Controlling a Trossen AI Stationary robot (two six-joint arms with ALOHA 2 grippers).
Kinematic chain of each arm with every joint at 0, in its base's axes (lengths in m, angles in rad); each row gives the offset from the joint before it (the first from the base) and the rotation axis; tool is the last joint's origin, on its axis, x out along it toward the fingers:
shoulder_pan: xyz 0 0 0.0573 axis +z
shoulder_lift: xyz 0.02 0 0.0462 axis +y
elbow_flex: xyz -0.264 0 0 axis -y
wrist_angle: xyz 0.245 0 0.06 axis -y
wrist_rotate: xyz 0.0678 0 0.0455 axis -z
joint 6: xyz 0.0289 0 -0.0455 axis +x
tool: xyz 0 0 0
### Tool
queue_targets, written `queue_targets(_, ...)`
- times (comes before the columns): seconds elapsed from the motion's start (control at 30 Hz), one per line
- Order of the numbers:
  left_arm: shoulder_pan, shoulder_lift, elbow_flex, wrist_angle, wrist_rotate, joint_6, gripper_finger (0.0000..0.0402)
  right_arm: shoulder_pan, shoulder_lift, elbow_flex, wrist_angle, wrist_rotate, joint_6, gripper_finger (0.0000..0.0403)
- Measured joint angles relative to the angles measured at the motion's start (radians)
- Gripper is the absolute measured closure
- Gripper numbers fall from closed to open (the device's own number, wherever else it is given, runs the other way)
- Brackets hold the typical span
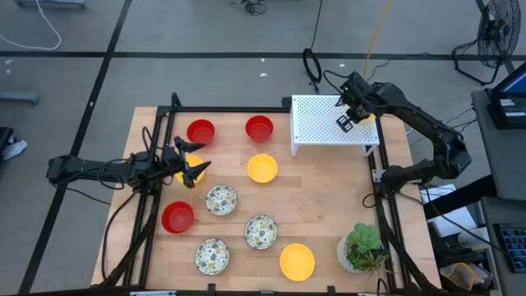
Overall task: Pick & Place Mini bowls
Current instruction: Put the yellow bowl on the shelf, then stack the yellow bowl on top of the yellow bowl on the shelf
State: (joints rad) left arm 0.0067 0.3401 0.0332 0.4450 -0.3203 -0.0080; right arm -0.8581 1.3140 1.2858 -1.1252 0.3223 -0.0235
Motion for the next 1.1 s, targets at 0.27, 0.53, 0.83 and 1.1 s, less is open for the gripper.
queue_targets(0.27,0.000,0.000,0.000,0.000,0.000,0.000,0.0053,0.044,-0.094,0.046,-0.002,0.135,-0.068,0.0279)
queue_targets(0.53,0.000,0.000,0.000,0.000,0.000,0.000,0.0053,0.176,-0.207,0.125,0.038,-0.291,0.114,0.0273)
queue_targets(0.83,0.000,0.000,0.000,0.000,0.000,0.000,0.0053,0.503,-0.226,0.021,0.245,-0.535,0.284,0.0273)
queue_targets(1.1,0.000,0.000,0.000,0.000,-0.001,0.000,0.0053,0.818,-0.226,-0.299,0.932,-0.535,0.171,0.0273)
